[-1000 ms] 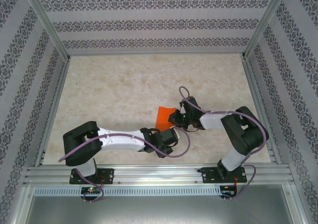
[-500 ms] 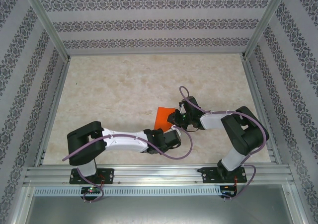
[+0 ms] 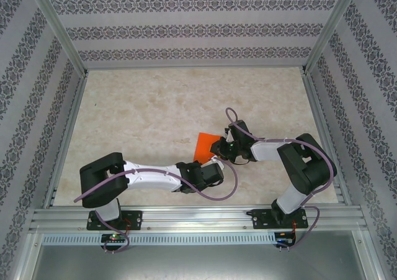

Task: Fold a paper plane with a square sheet of paper (pick it up from the middle)
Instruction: Third fold the triangle at the center of the table.

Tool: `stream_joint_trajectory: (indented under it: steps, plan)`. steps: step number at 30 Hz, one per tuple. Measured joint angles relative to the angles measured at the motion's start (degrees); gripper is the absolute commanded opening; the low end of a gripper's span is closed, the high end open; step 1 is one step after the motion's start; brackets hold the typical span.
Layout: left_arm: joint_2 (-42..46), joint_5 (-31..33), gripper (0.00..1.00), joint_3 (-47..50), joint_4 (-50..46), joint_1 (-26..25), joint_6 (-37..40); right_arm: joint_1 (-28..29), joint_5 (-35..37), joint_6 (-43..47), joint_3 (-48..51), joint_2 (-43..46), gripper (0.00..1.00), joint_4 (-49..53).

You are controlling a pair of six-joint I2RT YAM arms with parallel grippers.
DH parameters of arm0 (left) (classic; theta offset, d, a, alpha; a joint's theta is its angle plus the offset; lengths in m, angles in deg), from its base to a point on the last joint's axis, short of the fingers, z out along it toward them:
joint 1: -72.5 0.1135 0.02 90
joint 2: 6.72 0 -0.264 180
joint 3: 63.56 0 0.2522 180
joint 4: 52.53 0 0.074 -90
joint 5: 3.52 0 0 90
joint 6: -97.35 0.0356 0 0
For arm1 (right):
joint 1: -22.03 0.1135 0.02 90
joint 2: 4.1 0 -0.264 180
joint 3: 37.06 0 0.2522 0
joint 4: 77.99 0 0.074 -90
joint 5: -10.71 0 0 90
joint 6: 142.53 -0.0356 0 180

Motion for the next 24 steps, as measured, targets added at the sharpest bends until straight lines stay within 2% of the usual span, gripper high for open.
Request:
stream_joint_trajectory:
  steps: [8, 14, 20, 24]
  plan:
    - [0.8, -0.4, 0.00, 0.0, 0.6, 0.0, 0.1, 0.0, 0.0, 0.8, 0.0, 1.2, 0.20, 1.6]
    - [0.9, -1.1, 0.00, 0.0, 0.6, 0.0, 0.0, 0.0, 0.2, 1.5, 0.0, 1.7, 0.24, 2.3]
    - [2.5, -4.7, 0.00, 0.2, 0.8, 1.0, -0.1, -0.6, 0.9, 2.1, 0.0, 2.4, 0.30, 3.2]
    - [4.0, -7.9, 0.00, 1.0, 0.9, 2.7, -0.7, -0.8, 2.2, 3.1, 0.0, 4.4, 0.41, 5.2]
